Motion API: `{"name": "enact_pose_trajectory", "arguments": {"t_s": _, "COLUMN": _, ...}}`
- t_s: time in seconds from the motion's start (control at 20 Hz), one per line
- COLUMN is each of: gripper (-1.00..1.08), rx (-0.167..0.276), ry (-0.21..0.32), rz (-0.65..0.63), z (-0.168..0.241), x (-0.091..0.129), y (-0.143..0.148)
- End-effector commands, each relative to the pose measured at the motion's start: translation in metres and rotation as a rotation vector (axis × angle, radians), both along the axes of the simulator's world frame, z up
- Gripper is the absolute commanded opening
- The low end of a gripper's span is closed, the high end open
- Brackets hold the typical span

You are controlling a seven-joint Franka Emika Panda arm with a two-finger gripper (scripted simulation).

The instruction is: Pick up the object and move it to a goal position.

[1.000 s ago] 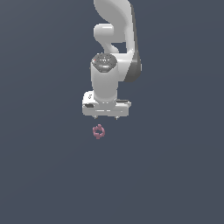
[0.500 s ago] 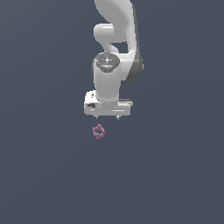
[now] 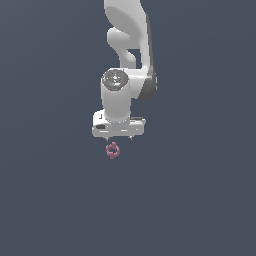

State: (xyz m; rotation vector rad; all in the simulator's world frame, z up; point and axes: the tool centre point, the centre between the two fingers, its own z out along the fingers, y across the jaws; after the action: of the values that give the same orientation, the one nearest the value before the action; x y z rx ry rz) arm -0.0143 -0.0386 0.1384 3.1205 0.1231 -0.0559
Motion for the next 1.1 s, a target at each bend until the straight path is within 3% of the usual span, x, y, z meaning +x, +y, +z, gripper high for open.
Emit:
{"name": "enact_pose_trajectory", "arguments": {"t_s": 0.0, "gripper": 1.00, "rx": 0.005, "ry": -0.006, "rz": 0.033, "z": -0.010, "x": 0.001, "y": -0.007}}
{"name": "enact_pose_trajectory", "arguments": {"t_s": 0.5, "gripper": 1.00, "rx": 0.020, "ry": -0.028, "rz": 0.144, "z": -0.042, "x": 0.004, "y": -0.031}}
{"name": "enact_pose_trajectory", "arguments": {"t_s": 1.05, "gripper": 1.00, "rx": 0.022, "ry": -0.032, "rz": 0.163, "z": -0.051, "x": 0.004, "y": -0.036}}
